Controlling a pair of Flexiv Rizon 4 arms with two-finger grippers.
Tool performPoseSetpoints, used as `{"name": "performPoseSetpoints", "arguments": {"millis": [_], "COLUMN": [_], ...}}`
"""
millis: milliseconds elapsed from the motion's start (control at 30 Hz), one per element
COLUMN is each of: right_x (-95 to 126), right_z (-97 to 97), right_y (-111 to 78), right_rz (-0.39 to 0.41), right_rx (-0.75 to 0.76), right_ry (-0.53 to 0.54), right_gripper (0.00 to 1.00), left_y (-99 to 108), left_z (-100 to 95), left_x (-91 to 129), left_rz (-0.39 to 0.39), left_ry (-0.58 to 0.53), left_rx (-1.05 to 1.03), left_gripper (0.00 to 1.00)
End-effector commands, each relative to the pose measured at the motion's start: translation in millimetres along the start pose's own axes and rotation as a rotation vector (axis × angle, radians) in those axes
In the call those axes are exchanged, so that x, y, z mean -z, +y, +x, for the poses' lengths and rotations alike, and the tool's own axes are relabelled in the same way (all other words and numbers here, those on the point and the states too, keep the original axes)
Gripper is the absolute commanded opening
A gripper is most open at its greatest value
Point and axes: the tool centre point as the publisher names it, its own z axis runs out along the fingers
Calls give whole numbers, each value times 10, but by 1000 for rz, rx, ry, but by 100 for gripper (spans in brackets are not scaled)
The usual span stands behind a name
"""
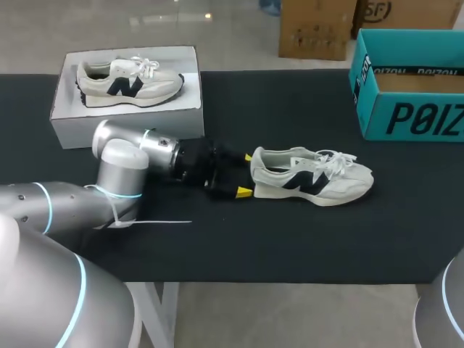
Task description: Take the shoe out of the shoebox, open the shoe tongue, remove and reinsert the insole, then place the shoe into the shoebox
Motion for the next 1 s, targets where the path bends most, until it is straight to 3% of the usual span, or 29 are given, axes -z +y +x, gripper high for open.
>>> {"name": "performPoseSetpoints", "arguments": {"millis": [33,500,1000], "right_x": [-8,-8,-8], "right_z": [0,0,0], "right_y": [-6,-6,-6], "right_rz": [2,2,2], "right_rx": [0,0,0], "right_ry": [-1,-1,-1], "right_gripper": [100,100,100], "left_y": [121,66,18], "left_z": [-22,-8,73], "left_x": [-147,-254,-121], "left_rz": [12,-13,-57], "left_ry": [-5,-20,-46], "left_rx": [1,19,41], "left_gripper": [100,100,100]}}
